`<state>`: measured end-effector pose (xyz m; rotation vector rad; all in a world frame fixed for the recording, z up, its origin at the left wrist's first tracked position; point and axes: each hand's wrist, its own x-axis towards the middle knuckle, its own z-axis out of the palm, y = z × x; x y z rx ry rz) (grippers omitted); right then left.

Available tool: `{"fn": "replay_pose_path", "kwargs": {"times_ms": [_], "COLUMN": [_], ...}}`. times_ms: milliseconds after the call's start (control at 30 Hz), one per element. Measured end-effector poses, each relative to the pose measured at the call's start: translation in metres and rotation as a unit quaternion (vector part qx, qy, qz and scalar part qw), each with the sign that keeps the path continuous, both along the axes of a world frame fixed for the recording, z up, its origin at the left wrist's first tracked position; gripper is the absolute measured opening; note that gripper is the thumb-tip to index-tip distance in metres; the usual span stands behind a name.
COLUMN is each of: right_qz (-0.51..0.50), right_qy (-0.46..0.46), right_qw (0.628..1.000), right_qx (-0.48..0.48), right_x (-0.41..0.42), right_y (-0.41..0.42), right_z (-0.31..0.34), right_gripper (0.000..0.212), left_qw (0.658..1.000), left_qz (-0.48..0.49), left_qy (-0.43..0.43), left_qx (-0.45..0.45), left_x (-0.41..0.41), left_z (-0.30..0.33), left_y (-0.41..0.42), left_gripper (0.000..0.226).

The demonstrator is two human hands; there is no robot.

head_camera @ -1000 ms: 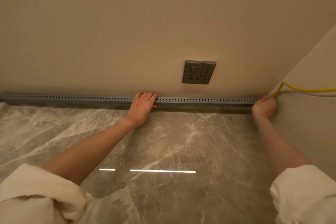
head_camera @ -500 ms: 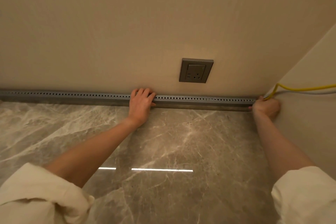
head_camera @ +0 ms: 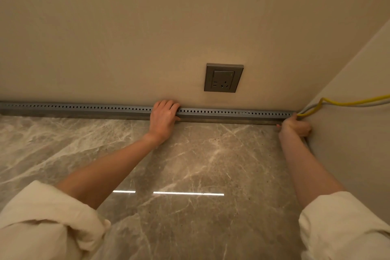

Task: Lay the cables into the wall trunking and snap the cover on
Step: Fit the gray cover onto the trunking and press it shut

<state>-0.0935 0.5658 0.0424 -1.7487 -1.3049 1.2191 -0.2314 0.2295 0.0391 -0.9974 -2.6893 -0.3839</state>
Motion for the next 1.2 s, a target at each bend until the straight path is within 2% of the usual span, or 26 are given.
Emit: {"fn": "replay_pose_path", "kwargs": {"times_ms": [167,400,700,1000,1100,1200], "right_qz": [0.003,0.049,0.124,0.181,0.207,0.244], "right_qy": [0.046,0.048,0.073,0.057,0.035,0.016], "right_qw": [0.998,0.997,0.988,0.980,0.976,0.969], "right_qx": [-0.043,-0.024,-0.052,-0.064,-0.049,-0.029], "right_x": [0.007,0.015,0.012,0.010,0.014,0.018], "right_y": [0.007,-0.002,-0.036,-0.062,-0.081,-0.104], "right_z": [0.002,0.001,0.004,0.011,0.014,0.019], "right_gripper": [0.036,0.041,0.043,0.042,0.037,0.032], "left_qw": [1.000,0.999,0.999,0.999,0.996,0.992], "left_qz": [-0.014,-0.032,0.032,0.051,0.076,0.066], "left_qy": [0.002,0.019,-0.004,-0.004,-0.034,-0.075], "left_qx": [-0.024,-0.026,-0.037,0.009,0.027,0.081], "left_x": [-0.001,0.003,0.004,0.007,0.012,0.015], "left_z": [0.003,0.000,0.010,0.011,0.017,0.032], "left_y": [-0.003,-0.017,-0.040,-0.053,-0.066,-0.082], "left_gripper": [0.036,0.038,0.037,0.031,0.033,0.035]}}
